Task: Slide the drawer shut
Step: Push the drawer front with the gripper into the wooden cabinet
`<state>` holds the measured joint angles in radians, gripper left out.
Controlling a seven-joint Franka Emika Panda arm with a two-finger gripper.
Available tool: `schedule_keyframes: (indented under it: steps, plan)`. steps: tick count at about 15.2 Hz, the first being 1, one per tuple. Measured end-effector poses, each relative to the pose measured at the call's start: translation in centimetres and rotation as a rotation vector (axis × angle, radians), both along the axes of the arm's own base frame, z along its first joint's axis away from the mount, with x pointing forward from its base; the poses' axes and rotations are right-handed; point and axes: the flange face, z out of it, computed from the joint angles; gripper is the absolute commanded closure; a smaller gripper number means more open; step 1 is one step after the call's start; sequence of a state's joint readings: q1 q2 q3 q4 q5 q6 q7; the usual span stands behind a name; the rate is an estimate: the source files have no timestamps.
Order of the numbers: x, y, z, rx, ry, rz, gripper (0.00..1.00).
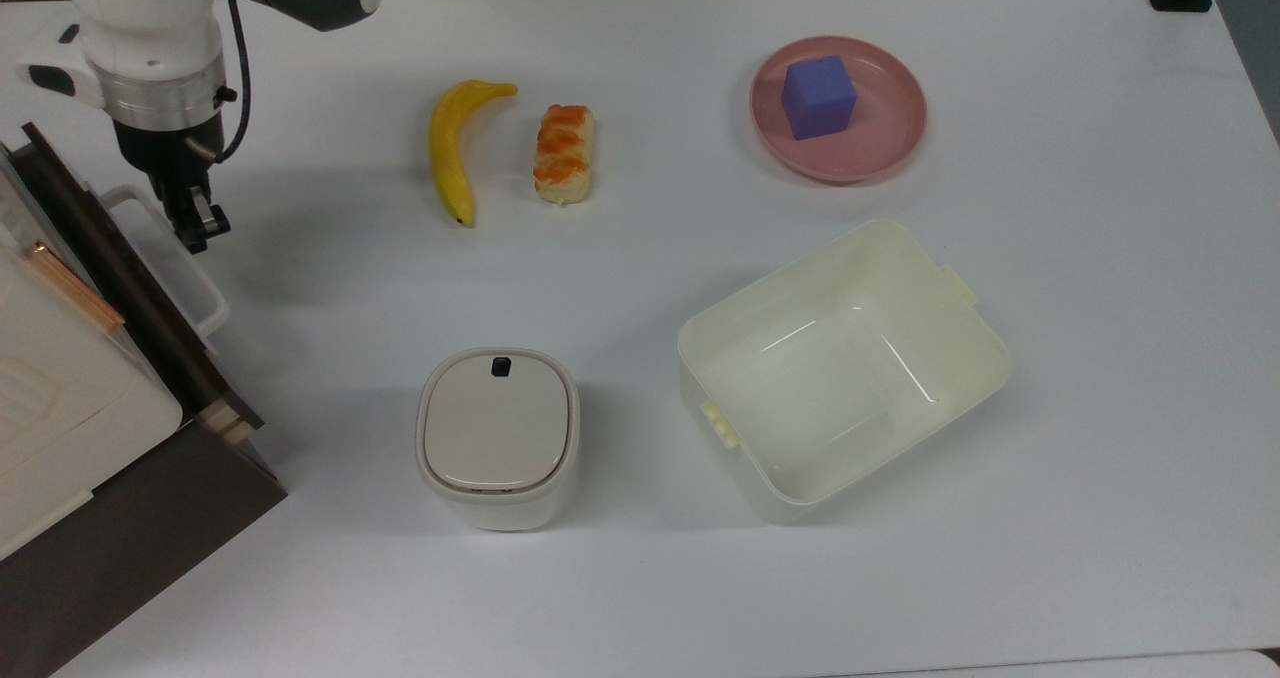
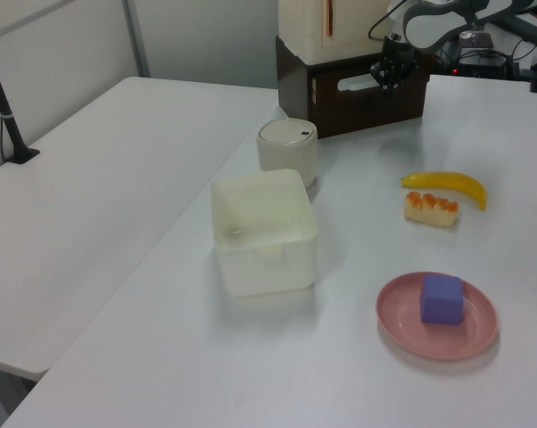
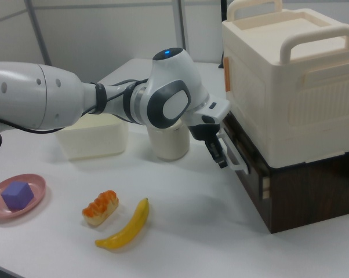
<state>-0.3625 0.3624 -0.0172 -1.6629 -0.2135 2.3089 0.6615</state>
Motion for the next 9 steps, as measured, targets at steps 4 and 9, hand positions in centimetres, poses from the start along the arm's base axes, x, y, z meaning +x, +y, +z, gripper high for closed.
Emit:
schedule_keyframes:
  steps: [4,9]
  plan:
    - [0.2,-1.0,-0.9,-0.039,-0.004,0.014,1.00]
    - [0.9,-2.5,-2.0,-0.063,-0.008,0.015,1.00]
